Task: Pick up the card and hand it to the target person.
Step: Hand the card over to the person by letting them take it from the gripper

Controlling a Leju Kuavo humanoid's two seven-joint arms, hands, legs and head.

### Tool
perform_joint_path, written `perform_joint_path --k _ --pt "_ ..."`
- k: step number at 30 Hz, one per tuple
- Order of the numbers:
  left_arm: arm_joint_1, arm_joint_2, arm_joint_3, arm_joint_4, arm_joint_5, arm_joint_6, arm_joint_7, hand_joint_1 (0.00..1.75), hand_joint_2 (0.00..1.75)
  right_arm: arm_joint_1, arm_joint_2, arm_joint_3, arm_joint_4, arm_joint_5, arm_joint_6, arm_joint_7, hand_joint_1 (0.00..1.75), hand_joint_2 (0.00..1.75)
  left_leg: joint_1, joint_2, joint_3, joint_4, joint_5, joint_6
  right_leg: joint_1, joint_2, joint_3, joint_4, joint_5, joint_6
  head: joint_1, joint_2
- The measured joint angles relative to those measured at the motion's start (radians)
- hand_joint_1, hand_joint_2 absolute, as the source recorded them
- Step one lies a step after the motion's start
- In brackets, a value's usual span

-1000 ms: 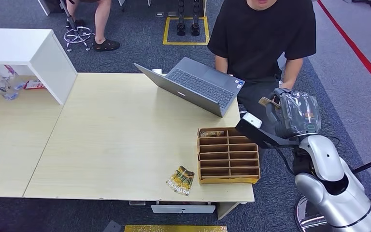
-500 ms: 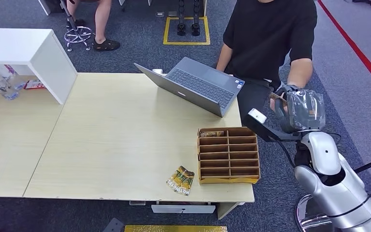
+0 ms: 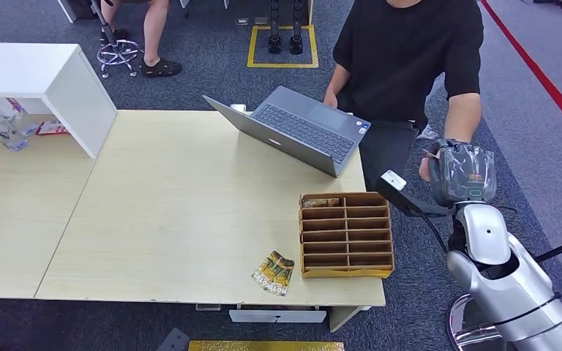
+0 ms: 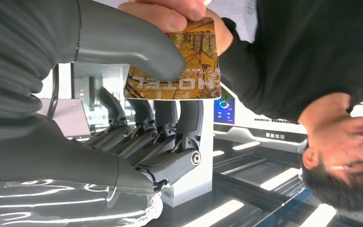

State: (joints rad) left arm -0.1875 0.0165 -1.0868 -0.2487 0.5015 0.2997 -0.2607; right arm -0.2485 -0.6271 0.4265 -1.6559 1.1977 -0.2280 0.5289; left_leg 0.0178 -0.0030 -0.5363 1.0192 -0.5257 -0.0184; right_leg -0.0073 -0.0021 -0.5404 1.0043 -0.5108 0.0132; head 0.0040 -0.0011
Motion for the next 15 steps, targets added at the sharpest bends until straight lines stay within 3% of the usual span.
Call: perform_joint_path --k 1,3,15 --pt "0.0 0.0 0.0 0.0 0.0 0.0 0.0 0.0 0.0 0.003 0.0 -0.002 0.006 0.005 0.002 0.0 0.01 0.87 0.0 0.0 0.0 0.0 0.0 0.0 0.0 0.0 0.0 0.0 0.0 0.0 0.0 0.0" --pt "0.0 0.0 0.0 0.0 -0.001 0.0 0.0 0.0 0.0 0.01 0.0 -0.006 0.018 0.01 0.006 0.001 0.0 0.0 0.0 0.0 0.0 0.0 0.0 0.0 0.0 0.0 0.0 0.0 0.0 0.0 0.0 0.0" --pt "0.0 0.0 0.0 0.0 -0.008 0.001 0.0 0.0 0.0 0.032 0.001 -0.023 0.059 -0.001 -0.009 0.006 0.0 0.0 0.0 0.0 0.0 0.0 0.0 0.0 0.0 0.0 0.0 0.0 0.0 0.0 0.0 0.0"
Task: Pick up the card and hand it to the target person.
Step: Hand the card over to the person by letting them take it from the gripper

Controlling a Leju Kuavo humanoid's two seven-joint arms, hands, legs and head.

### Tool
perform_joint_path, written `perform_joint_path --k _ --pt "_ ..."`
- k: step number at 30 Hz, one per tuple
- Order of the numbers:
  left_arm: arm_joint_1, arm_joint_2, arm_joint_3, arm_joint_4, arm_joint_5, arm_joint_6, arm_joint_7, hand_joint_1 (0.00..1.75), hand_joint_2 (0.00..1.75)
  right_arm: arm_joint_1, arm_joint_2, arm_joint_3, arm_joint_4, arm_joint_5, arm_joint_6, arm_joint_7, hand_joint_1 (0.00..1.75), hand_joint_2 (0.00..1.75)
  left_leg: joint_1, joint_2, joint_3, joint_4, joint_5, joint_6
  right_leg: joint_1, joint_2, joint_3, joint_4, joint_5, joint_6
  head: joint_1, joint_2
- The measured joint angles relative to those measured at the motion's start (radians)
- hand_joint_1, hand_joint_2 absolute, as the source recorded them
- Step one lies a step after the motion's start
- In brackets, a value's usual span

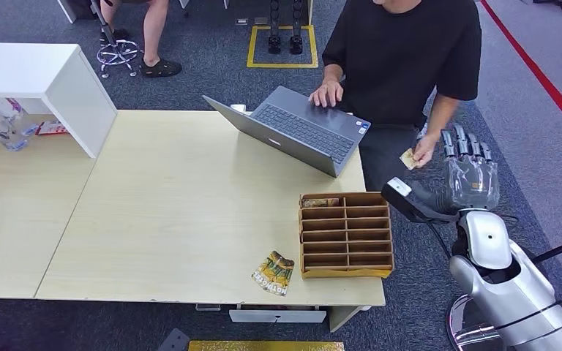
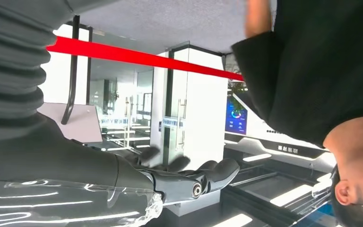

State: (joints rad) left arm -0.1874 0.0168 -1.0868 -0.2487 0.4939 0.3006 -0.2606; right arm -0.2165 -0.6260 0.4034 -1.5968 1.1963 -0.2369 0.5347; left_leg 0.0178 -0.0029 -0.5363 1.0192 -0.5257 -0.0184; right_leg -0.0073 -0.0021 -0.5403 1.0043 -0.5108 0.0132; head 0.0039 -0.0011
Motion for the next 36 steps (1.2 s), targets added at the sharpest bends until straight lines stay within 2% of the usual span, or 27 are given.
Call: perform_joint_path --k 6,10,14,19,22,26,28,31,34,36 --pt "0.0 0.0 0.0 0.0 -0.002 0.0 0.0 0.0 0.0 0.003 0.0 -0.008 0.011 -0.002 -0.005 0.0 0.0 0.0 0.0 0.0 0.0 0.0 0.0 0.0 0.0 0.0 0.0 0.0 0.0 0.0 0.0 0.0" --pt "0.0 0.0 0.0 0.0 -0.004 0.0 0.0 0.0 0.0 0.011 0.005 -0.019 0.014 -0.033 -0.048 0.001 0.0 0.0 0.0 0.0 0.0 0.0 0.0 0.0 0.0 0.0 0.0 0.0 0.0 0.0 0.0 0.0" --pt "0.002 0.0 0.0 0.0 -0.004 0.003 -0.002 0.0 0.0 0.025 0.018 -0.036 0.013 -0.114 -0.154 -0.009 0.0 0.0 0.0 0.0 0.0 0.0 0.0 0.0 0.0 0.0 0.0 0.0 0.0 0.0 0.0 0.0" --pt "0.014 0.001 0.0 0.0 0.001 0.009 -0.011 0.0 0.0 0.059 0.064 -0.06 -0.023 -0.273 -0.348 -0.063 0.0 0.0 0.0 0.0 0.0 0.0 0.0 0.0 0.0 0.0 0.0 0.0 0.0 0.0 0.0 0.0" --pt "0.018 0.001 0.0 0.0 0.004 0.013 -0.015 0.0 0.0 0.07 0.087 -0.066 -0.04 -0.298 -0.382 -0.076 0.0 0.0 0.0 0.0 0.0 0.0 0.0 0.0 0.0 0.0 0.0 0.0 0.0 0.0 0.0 0.0" --pt "0.021 0.001 0.001 0.0 0.008 0.016 -0.016 0.0 0.0 0.081 0.115 -0.074 -0.056 -0.344 -0.4 -0.101 0.0 1.75 0.0 0.0 0.0 0.0 0.0 0.0 0.0 0.0 0.0 0.0 0.0 0.0 0.0 0.0" --pt "0.024 0.001 0.002 0.0 0.014 0.02 -0.019 0.0 0.0 0.088 0.137 -0.08 -0.068 -0.432 -0.432 -0.154 0.0 1.75 0.0 0.0 0.0 0.0 0.0 0.0 0.0 0.0 0.0 0.0 0.0 0.0 0.0 0.0" --pt "0.029 0.001 0.005 0.0 0.027 0.031 -0.026 0.0 0.0 0.112 0.185 -0.088 -0.094 -0.623 -0.456 -0.288 0.0 1.75 0.0 0.0 0.0 0.0 0.0 0.0 0.0 0.0 0.0 0.0 0.0 0.0 0.0 0.0" --pt "0.038 0.001 0.009 0.0 0.04 0.041 -0.036 0.0 0.0 0.161 0.262 -0.101 -0.133 -0.813 -0.459 -0.44 0.0 1.75 0.0 0.0 0.0 -0.001 0.0 0.0 0.0 0.0 0.0 0.0 0.0 0.0 0.0 0.0" --pt "0.046 0.001 0.012 0.0 0.048 0.045 -0.04 0.0 0.0 0.197 0.309 -0.11 -0.159 -0.89 -0.459 -0.517 0.0 1.75 0.001 0.0 0.0 -0.001 0.0 0.0 0.0 0.0 0.0 0.0 -0.001 0.0 0.0 0.0"
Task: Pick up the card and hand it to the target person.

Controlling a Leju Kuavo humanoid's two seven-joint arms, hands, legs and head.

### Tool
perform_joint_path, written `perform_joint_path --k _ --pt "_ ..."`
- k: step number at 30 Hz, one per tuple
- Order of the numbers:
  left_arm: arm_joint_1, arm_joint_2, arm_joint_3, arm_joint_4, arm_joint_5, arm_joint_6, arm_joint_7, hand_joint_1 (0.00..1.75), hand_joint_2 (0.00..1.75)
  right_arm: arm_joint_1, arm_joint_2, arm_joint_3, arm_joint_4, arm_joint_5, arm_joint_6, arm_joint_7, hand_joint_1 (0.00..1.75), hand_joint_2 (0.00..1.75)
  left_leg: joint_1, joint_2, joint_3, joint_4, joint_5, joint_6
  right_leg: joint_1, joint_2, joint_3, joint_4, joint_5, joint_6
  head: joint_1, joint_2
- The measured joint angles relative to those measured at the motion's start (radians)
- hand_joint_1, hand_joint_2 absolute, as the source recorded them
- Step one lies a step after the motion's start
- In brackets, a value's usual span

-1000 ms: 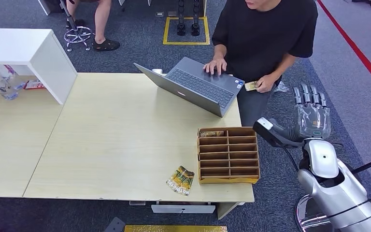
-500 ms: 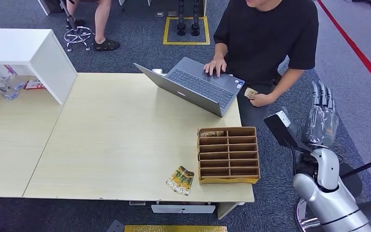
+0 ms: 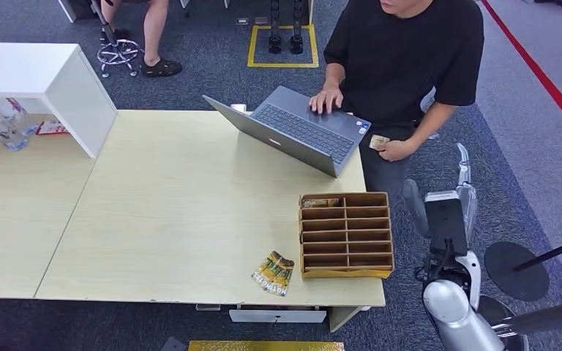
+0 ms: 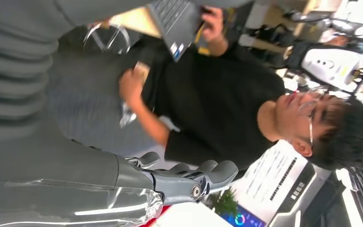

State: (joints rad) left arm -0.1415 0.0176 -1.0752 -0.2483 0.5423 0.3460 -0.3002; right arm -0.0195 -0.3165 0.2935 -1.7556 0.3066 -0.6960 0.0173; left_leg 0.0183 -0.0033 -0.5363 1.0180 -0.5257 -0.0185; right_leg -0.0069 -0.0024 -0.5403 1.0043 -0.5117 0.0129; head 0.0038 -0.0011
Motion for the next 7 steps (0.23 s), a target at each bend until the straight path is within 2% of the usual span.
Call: perform_joint_path --k 4,7 --pt "0.015 0.0 0.007 0.0 0.02 0.012 -0.014 0.0 0.0 0.069 0.079 -0.023 -0.045 -0.047 -0.002 -0.086 0.0 1.75 0.0 0.0 0.0 0.0 0.0 0.0 0.0 0.0 0.0 0.0 0.0 0.0 0.0 0.0" --pt "0.024 0.0 0.012 0.0 0.034 0.018 -0.018 0.0 0.0 0.115 0.128 -0.037 -0.069 -0.039 -0.003 -0.114 0.0 1.75 0.0 0.0 0.0 0.0 0.0 0.0 0.0 0.0 0.0 0.0 0.0 0.0 0.0 0.0"
